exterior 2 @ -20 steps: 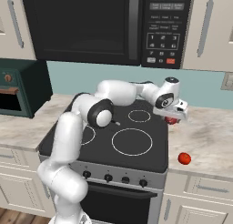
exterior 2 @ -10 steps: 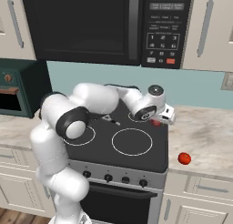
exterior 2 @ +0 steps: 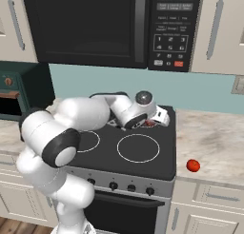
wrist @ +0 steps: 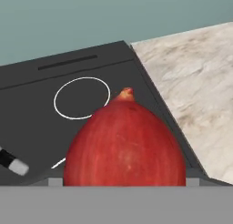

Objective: Place the pan on the rear left burner on the stove. Then place the tomato and the onion in the pan and turn on the rear left burner.

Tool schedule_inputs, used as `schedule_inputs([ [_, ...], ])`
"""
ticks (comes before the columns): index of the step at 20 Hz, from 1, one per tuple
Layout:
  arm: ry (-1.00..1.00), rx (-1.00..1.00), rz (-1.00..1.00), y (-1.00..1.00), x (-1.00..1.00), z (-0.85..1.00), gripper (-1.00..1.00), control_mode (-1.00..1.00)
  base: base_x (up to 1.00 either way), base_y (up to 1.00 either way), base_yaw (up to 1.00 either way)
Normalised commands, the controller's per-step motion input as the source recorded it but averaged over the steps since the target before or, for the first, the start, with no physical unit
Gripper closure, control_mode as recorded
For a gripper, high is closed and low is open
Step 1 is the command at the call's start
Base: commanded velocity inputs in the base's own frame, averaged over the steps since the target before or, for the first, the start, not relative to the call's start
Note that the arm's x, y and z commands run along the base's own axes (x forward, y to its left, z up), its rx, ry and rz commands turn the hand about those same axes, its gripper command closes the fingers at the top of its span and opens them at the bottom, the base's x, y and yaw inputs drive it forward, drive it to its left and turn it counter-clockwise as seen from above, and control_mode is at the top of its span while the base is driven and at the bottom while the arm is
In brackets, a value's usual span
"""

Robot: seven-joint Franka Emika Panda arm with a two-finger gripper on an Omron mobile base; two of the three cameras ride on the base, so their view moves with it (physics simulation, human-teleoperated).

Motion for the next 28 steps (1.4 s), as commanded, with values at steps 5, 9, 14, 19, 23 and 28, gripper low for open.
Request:
schedule_inputs([
  [5,-0.03,0.00,0.00,0.48,0.00,0.45,1.00,-1.00,0.00,0.00,0.00],
  [9,0.00,0.00,0.00,0.58,0.00,0.26,1.00,-1.00,0.00,0.00,0.00],
  [14,0.00,0.01,0.00,0.69,0.00,0.14,1.00,-1.00,0.00,0.00,0.00],
  [19,0.00,0.01,0.00,0.71,0.00,0.08,1.00,-1.00,0.00,0.00,0.00],
  [23,0.02,0.02,0.01,0.61,0.03,0.08,1.00,-1.00,0.00,0.00,0.00],
  [28,0.07,0.03,0.04,0.44,0.13,0.08,1.00,-1.00,0.00,0.00,0.00],
])
